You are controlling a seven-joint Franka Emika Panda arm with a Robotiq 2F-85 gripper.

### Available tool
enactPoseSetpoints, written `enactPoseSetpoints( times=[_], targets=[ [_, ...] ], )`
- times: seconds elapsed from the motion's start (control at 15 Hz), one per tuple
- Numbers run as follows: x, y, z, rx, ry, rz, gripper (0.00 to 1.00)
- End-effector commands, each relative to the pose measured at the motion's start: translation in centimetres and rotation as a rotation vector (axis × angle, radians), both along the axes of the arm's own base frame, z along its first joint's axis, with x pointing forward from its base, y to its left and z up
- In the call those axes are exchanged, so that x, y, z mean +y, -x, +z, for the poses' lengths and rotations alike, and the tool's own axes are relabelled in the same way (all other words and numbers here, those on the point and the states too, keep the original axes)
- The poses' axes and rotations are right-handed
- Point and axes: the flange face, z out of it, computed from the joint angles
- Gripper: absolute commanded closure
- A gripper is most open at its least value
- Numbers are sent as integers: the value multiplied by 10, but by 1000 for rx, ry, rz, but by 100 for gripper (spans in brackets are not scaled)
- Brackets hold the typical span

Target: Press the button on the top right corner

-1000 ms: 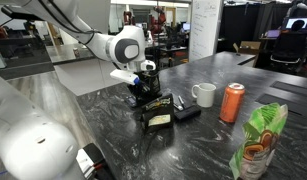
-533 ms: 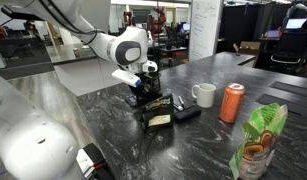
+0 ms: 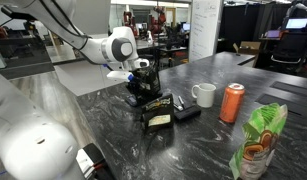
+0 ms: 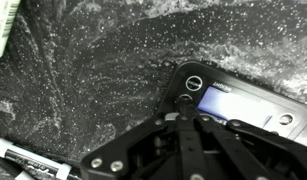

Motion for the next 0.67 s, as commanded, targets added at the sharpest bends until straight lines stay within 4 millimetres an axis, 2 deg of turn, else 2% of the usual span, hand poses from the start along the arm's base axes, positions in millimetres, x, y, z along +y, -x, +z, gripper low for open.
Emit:
enactPoseSetpoints(
  times=[0.0,0.27,0.6],
  targets=[
    [25,3,-59,94,139,-3,100],
    [34,6,-64,74,197,-6,100],
    [25,11,-60,-15,124,41,100]
  ],
)
